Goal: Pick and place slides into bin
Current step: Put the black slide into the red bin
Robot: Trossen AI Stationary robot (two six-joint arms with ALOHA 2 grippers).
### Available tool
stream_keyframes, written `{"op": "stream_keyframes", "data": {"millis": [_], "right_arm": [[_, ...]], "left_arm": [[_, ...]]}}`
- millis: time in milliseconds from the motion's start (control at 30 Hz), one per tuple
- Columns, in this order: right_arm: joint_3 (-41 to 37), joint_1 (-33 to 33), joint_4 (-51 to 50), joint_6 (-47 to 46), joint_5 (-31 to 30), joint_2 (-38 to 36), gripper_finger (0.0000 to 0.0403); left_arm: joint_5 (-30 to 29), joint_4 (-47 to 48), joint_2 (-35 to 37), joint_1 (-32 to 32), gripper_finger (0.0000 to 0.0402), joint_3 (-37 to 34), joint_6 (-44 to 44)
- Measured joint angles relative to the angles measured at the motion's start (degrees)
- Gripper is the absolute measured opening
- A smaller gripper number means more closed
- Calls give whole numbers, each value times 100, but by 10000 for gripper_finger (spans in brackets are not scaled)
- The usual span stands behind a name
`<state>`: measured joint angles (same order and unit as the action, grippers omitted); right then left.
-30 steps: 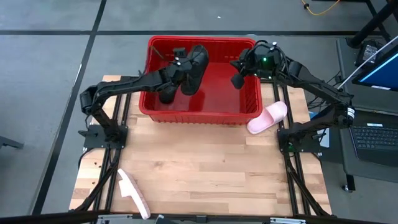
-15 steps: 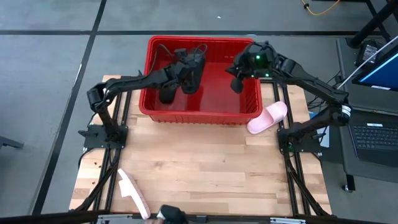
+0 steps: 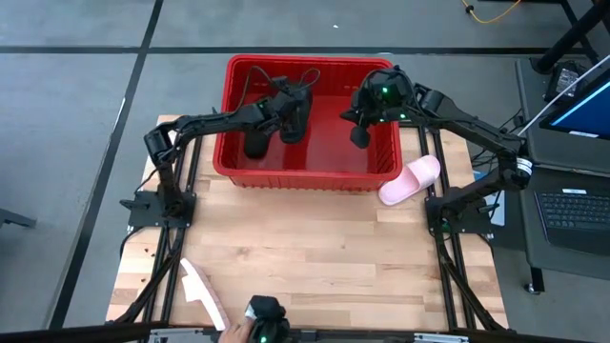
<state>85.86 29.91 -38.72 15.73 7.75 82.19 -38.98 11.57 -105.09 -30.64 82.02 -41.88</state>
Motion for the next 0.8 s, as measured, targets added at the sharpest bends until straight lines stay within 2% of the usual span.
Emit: {"op": "stream_keyframes", "data": {"millis": [300,467,800], "right_arm": [[0,0,9,22,0,0,3],[0,0,35,22,-1,0,4],[0,-2,129,-15,0,0,4]], "left_arm": [[14,-268,-285,-124,3,-225,84],[13,-738,-283,-135,3,-562,100],[-36,-790,-274,-139,3,-799,416]]}}
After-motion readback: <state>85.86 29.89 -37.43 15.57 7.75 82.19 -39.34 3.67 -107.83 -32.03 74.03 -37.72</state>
